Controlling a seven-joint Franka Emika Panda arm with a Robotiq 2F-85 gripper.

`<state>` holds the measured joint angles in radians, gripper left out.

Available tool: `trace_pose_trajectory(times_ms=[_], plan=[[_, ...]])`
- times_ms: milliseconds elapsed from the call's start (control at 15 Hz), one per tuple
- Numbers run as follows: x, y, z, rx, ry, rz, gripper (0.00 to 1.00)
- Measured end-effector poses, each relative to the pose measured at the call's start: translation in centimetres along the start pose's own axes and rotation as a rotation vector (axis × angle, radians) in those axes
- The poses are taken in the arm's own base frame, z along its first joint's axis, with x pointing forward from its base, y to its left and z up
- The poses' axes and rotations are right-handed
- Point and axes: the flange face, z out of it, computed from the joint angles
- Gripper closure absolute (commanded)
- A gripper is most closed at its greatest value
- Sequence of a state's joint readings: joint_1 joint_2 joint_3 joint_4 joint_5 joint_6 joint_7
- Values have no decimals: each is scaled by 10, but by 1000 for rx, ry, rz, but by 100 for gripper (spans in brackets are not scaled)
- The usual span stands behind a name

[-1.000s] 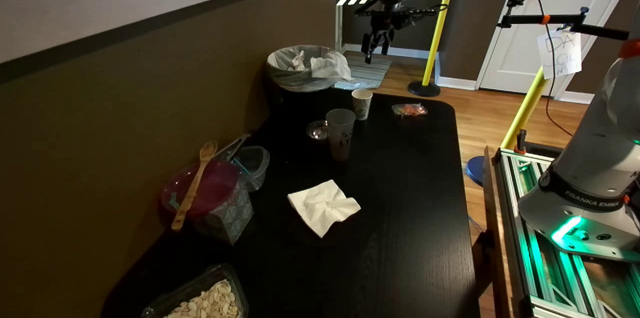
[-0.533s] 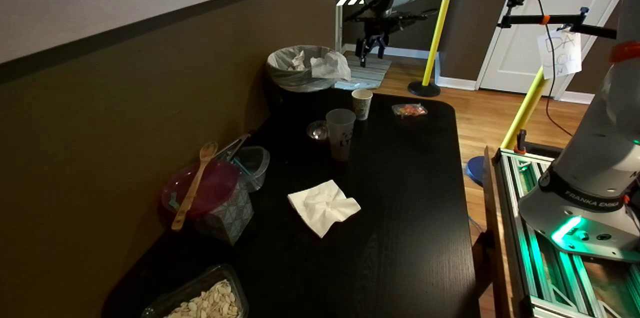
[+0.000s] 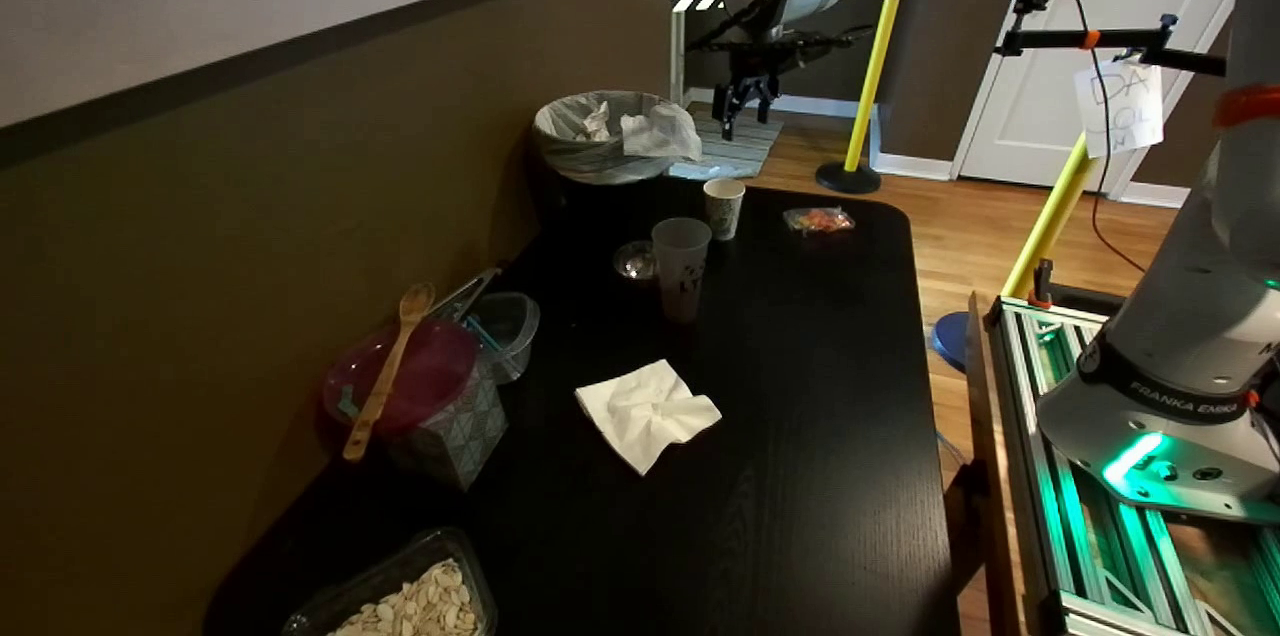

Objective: Put the white coffee cup in the bin.

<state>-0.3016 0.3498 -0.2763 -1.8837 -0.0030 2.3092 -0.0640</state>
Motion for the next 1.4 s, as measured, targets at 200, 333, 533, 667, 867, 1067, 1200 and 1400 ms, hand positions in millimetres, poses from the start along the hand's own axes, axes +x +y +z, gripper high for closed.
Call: trace_pose_trajectory(times_ms=[200,333,533,667,867,1067,1200,1400], plan=[[-3,22,32,18,-46,43,0],[-3,36,55,35,-72,85,0],[5,47,88,70,-97,143,0],[13,47,106,94,-103,184,0],[25,46,130,130,-107,244,0],[33,57,149,140,-108,292,0],[38,70,157,140,-105,327,28],[43,85,164,144,-95,364,51]])
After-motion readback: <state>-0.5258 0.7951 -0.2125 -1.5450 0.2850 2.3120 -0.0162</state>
